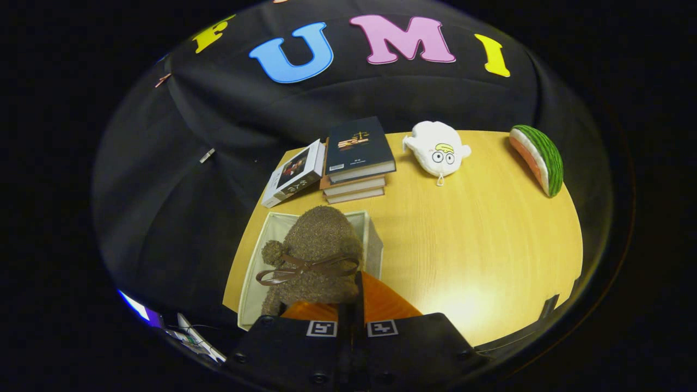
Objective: Open the storage box then place both shoes into the box .Put the left shoe in first, then the right shoe, with the right side of both shoes facing outward in a uniform manner.
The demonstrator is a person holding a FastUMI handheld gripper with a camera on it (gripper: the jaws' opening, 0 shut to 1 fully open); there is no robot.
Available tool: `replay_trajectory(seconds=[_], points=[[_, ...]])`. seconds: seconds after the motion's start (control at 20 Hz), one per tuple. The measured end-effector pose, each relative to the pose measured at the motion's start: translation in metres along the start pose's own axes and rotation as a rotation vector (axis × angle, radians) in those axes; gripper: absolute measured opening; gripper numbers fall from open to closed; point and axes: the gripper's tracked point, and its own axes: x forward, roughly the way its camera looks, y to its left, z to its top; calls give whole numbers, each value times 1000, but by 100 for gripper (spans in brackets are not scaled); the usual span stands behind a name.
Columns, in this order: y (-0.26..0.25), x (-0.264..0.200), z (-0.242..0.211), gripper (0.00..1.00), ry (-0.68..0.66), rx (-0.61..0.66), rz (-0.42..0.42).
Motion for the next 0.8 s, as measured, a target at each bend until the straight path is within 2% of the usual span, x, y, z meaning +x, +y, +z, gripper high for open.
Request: replay_trajectory(seconds=[0.35,0.45,0.65,0.75,0.8], points=[[0,35,-14,6,47,-50,-107],[-1,40,-18,10,56,-60,-125],[15,44,-40,23,114,-59,-79],[26,47,-49,35,120,-85,-40],[32,47,-50,46,116,-101,-22]])
